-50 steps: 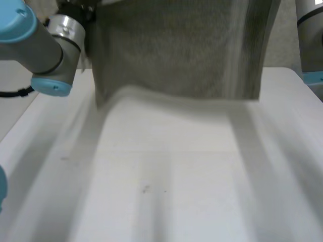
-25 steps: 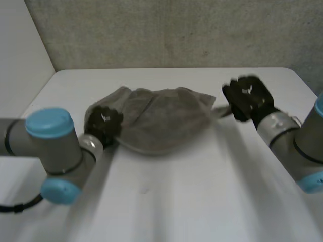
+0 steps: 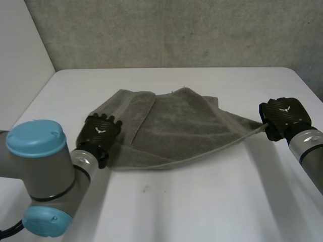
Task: Fold the towel.
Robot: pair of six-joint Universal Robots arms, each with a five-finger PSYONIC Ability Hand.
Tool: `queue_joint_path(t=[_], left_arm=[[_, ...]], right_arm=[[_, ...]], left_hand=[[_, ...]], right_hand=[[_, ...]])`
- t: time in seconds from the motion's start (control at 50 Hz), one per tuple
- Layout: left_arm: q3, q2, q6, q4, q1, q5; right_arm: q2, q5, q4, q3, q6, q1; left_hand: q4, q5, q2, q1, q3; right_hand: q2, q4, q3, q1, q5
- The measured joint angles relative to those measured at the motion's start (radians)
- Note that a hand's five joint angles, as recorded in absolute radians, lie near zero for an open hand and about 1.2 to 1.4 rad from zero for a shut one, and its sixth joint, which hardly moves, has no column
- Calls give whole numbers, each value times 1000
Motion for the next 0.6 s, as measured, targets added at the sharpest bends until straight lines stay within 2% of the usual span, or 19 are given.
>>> queue_joint_path(t=[0.16, 0.24, 0.4, 0.5, 0.6], left_arm=[[-37, 28, -89, -60, 96, 8], [-49, 35, -203, -132, 121, 31], [-69, 35, -382, -202, 111, 119], [-72, 23, -420, -197, 95, 162], [-56, -5, -420, -183, 87, 168]], right_arm=[[0, 0, 0, 16, 14, -14], [0, -2, 1, 24, 14, -12], [2, -3, -1, 29, 15, -9], [2, -5, -1, 32, 15, -8], [2, -6, -3, 37, 15, -7]], left_hand=[[39, 36, 44, 31, 41], [161, 158, 166, 158, 163], [313, 307, 314, 303, 311], [324, 318, 324, 314, 322], [326, 322, 327, 316, 324]], right_hand=[[0, 0, 0, 0, 0], [0, 0, 0, 0, 0], [0, 0, 0, 0, 0], [0, 0, 0, 0, 0], [0, 0, 0, 0, 0]])
